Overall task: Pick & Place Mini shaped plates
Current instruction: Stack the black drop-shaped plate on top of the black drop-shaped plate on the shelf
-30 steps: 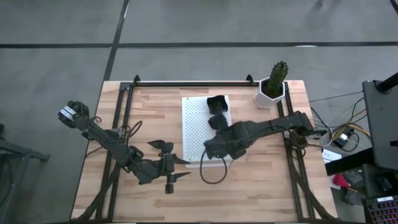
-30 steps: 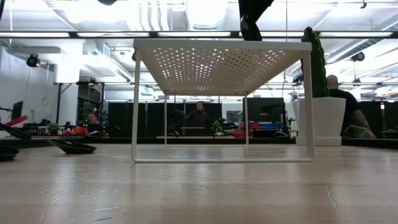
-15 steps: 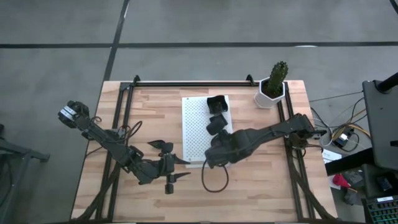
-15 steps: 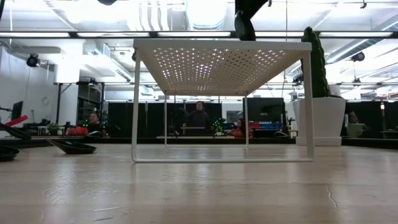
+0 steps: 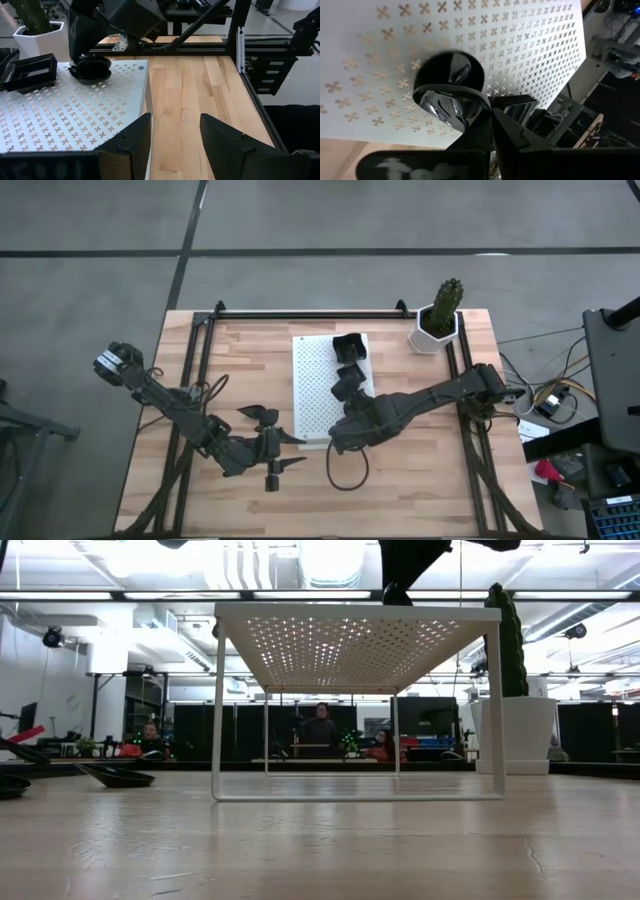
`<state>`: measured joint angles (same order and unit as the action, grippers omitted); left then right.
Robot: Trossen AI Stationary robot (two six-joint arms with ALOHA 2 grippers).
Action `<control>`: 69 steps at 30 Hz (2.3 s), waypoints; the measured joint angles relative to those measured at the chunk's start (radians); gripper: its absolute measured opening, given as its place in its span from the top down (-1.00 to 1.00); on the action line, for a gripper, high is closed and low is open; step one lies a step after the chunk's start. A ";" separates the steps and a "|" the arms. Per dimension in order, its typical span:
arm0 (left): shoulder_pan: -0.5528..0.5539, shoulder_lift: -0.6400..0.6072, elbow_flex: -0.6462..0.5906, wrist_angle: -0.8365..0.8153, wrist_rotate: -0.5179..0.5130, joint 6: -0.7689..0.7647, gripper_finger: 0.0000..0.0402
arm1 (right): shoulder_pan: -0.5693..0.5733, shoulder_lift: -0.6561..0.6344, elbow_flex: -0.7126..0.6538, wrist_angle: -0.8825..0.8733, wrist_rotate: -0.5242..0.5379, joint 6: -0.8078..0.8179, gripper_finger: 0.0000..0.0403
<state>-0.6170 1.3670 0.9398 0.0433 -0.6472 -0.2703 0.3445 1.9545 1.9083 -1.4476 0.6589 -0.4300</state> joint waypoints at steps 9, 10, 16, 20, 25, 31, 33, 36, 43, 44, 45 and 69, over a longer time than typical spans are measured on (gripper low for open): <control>0.000 0.000 -0.005 0.001 0.000 -0.001 0.14 | 0.001 -0.001 0.012 0.008 -0.001 -0.003 0.96; 0.000 0.000 -0.005 0.001 0.000 -0.001 0.14 | 0.001 -0.001 0.007 0.010 -0.002 -0.011 0.96; 0.000 0.000 -0.005 0.001 0.000 -0.002 0.14 | 0.000 -0.001 0.000 0.016 -0.002 -0.018 0.86; 0.000 0.000 -0.005 0.001 0.000 -0.002 0.14 | 0.000 -0.001 0.000 0.017 -0.001 -0.011 0.72; 0.000 0.000 -0.005 0.001 0.000 -0.003 0.14 | 0.006 -0.001 0.000 0.015 0.003 -0.015 0.59; 0.000 0.000 -0.005 0.001 0.000 -0.003 0.14 | 0.018 0.000 0.035 0.010 0.080 0.099 0.55; 0.000 0.000 -0.005 0.001 0.000 -0.001 0.14 | 0.018 0.000 0.056 -0.005 0.093 0.229 0.59; 0.000 0.000 -0.005 0.001 0.000 0.000 0.14 | 0.023 -0.015 0.068 0.000 0.034 0.435 0.74; 0.001 -0.008 0.006 0.006 0.000 0.005 0.14 | 0.121 -0.060 0.002 0.100 0.133 0.644 0.96; 0.001 -0.013 0.008 0.008 0.000 0.006 0.14 | 0.140 -0.066 -0.009 0.147 0.146 0.638 0.96; 0.001 -0.016 0.008 0.007 0.000 0.006 0.14 | 0.155 -0.070 -0.016 0.199 0.149 0.629 0.96; -0.046 -0.046 0.006 -0.325 0.045 -0.310 0.14 | 0.416 -0.195 -0.470 0.807 0.063 0.689 0.96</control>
<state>-0.6634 1.3212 0.9459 -0.2816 -0.6026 -0.5804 0.7609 1.7594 1.4386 -0.6405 0.7218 0.2592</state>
